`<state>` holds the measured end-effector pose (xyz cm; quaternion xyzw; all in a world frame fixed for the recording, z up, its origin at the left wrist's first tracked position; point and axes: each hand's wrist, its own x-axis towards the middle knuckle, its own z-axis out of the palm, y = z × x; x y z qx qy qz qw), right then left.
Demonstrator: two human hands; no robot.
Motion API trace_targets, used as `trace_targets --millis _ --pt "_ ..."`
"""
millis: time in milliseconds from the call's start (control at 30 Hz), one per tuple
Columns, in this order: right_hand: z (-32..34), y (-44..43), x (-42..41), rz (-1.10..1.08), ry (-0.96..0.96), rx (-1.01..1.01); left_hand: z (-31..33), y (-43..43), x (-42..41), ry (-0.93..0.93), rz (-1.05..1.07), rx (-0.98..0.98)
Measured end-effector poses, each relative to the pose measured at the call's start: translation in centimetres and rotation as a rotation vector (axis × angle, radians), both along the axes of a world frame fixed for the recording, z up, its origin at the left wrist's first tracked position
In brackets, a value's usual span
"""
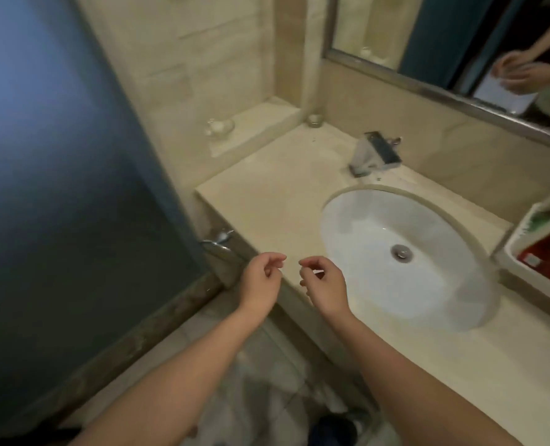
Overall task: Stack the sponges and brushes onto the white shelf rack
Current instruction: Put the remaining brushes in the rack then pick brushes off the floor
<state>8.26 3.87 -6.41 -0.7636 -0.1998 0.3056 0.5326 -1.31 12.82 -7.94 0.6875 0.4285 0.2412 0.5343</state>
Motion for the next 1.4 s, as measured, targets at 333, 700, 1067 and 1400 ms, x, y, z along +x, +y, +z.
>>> trace_targets --millis 333,700,1067,1400 --pt "-3.6 9.6 -18.8 0.397 0.056 -0.108 -4.1 6.7 -23.5 0.162 0.304 -0.063" --pt "-12.3 17.4 -30.6 0.818 0.037 -0.324 -12.2 6.9 -38.3 0.253 0.699 -0.312" --pt "-31.7 23.7 -37.8 1.066 0.011 -0.502 -30.0 6.6 -44.2 0.364 0.926 -0.483" --pt "-62.0 24.9 -47.2 1.349 -0.062 -0.464 -59.6 6.4 -51.7 0.466 1.039 -0.529"
